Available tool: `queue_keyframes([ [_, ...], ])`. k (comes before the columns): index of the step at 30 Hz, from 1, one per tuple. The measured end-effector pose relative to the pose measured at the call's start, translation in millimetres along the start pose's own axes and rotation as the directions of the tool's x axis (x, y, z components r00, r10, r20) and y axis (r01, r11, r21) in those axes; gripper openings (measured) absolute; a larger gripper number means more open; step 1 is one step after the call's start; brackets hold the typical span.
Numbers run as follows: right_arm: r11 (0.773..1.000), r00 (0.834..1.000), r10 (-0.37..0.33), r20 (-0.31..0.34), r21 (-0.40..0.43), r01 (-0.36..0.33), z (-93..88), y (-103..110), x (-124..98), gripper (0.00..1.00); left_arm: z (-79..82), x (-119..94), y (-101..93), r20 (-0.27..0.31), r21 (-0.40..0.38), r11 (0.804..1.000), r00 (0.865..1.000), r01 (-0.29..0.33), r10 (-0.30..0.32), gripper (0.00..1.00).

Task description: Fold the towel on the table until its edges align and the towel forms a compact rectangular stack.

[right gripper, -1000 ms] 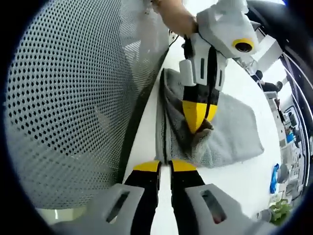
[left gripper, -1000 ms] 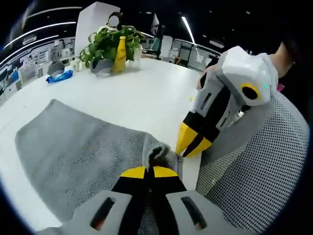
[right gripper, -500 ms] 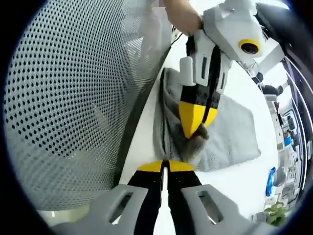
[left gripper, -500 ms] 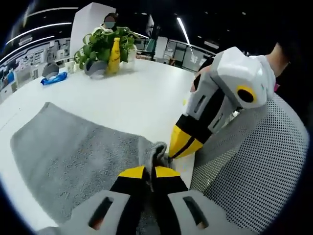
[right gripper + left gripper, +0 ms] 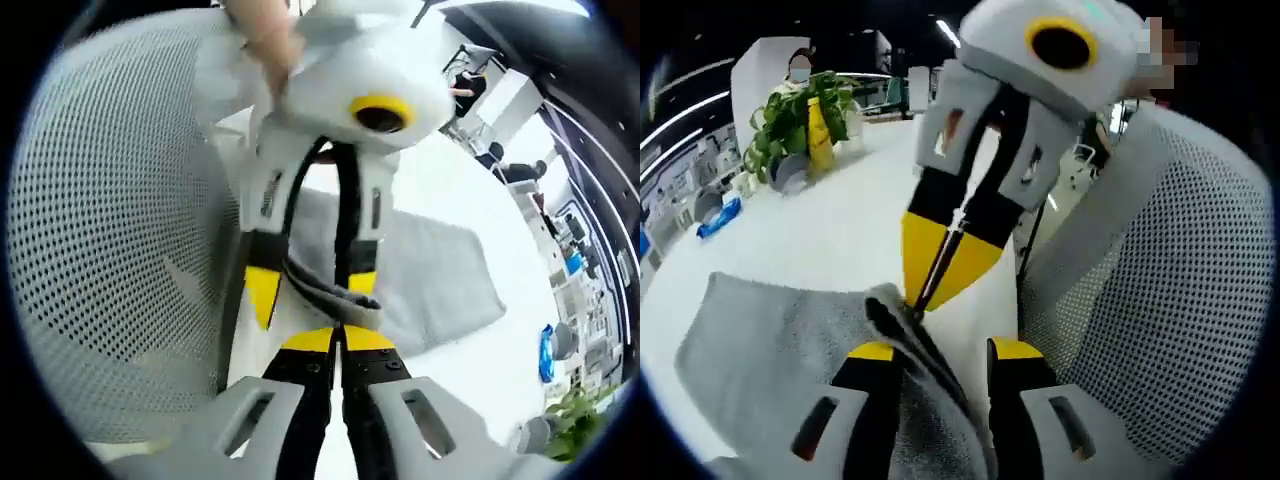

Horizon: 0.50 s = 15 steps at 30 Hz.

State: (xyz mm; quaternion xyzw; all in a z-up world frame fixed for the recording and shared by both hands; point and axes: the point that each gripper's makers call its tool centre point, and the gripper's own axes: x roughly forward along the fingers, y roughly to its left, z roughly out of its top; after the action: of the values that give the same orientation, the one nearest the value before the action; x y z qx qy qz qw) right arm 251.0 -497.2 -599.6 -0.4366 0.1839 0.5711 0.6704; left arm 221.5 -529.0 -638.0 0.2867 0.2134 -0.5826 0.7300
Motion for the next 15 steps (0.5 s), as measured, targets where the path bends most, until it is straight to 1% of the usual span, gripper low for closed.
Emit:
queue_keyframes([
  [1, 1.0, 1.0, 0.001, 0.005, 0.005, -0.001, 0.8, -1.5, 1.2, 0.0, -1.6, -0.6, 4.4, -0.008, 0.033, 0.999, 1.0, -0.023, 0.023, 0.19],
  [2, 1.0, 1.0, -0.002, 0.011, 0.012, 0.002, -5.4, 22.1, -12.4, 0.0, -3.2, -2.9, 10.6, -0.017, 0.05, 0.998, 0.999, -0.04, 0.041, 0.12],
  [3, 1.0, 1.0, -0.007, 0.019, 0.016, 0.007, -5.5, 23.0, -13.8, 0.0, -2.7, -3.4, 11.5, -0.007, 0.01, 0.999, 0.999, -0.039, 0.039, 0.08],
  [4, 0.999, 0.999, -0.018, 0.033, 0.031, 0.017, -5.2, 21.2, -14.4, 0.0, -0.8, -5.8, 13.5, 0.013, -0.093, 0.995, 1.0, -0.024, 0.025, 0.07],
  [5, 0.999, 0.999, -0.024, 0.044, 0.032, 0.023, -5.2, 19.4, -15.2, 0.0, 0.6, -7.8, 16.2, 0.026, -0.149, 0.989, 0.999, -0.014, 0.018, 0.07],
  [6, 0.999, 0.998, -0.023, 0.058, 0.04, 0.021, -4.6, 18.3, -17.0, 0.0, 0.9, -10.2, 18.8, 0.042, -0.19, 0.982, 0.999, -0.008, 0.016, 0.06],
  [7, 0.999, 0.997, -0.024, 0.071, 0.045, 0.021, -4.8, 17.0, -18.6, 0.0, 0.6, -11.1, 22.0, 0.051, -0.202, 0.979, 0.999, -0.009, 0.019, 0.06],
  [9, 0.997, 0.994, -0.039, 0.099, 0.068, 0.032, -5.9, 12.9, -21.7, 0.0, 1.0, -14.0, 23.6, 0.058, -0.206, 0.979, 0.998, 0.001, 0.011, 0.06],
  [10, 0.997, 0.995, -0.037, 0.097, 0.076, 0.029, -7.7, 12.9, -22.3, 0.09, 1.5, -14.8, 23.6, 0.058, -0.203, 0.979, 0.998, 0.002, 0.01, 0.06],
  [11, 0.995, 0.994, -0.05, 0.101, 0.093, 0.04, -10.7, 9.6, -23.2, 0.16, 2.5, -14.8, 22.0, 0.059, -0.2, 0.98, 0.998, 0.008, 0.004, 0.06],
  [12, 0.995, 0.993, -0.051, 0.109, 0.091, 0.041, -10.9, 8.5, -23.4, 0.2, 2.9, -14.9, 21.0, 0.058, -0.195, 0.981, 0.998, 0.014, -0.002, 0.05],
  [13, 0.995, 0.993, -0.04, 0.111, 0.094, 0.03, -13.0, 8.0, -22.8, 0.22, 4.0, -15.1, 19.1, 0.057, -0.186, 0.982, 0.998, 0.024, -0.013, 0.05],
  [14, 0.997, 0.994, -0.02, 0.103, 0.081, 0.012, -14.2, 10.7, -21.2, 0.22, 5.3, -15.7, 17.4, 0.062, -0.18, 0.983, 0.998, 0.035, -0.025, 0.05],
  [15, 1.0, 0.996, 0.003, 0.088, 0.019, -0.005, -15.5, 13.5, -17.6, 0.24, 6.7, -17.0, 16.2, 0.065, -0.166, 0.985, 0.997, 0.044, -0.034, 0.05],
])
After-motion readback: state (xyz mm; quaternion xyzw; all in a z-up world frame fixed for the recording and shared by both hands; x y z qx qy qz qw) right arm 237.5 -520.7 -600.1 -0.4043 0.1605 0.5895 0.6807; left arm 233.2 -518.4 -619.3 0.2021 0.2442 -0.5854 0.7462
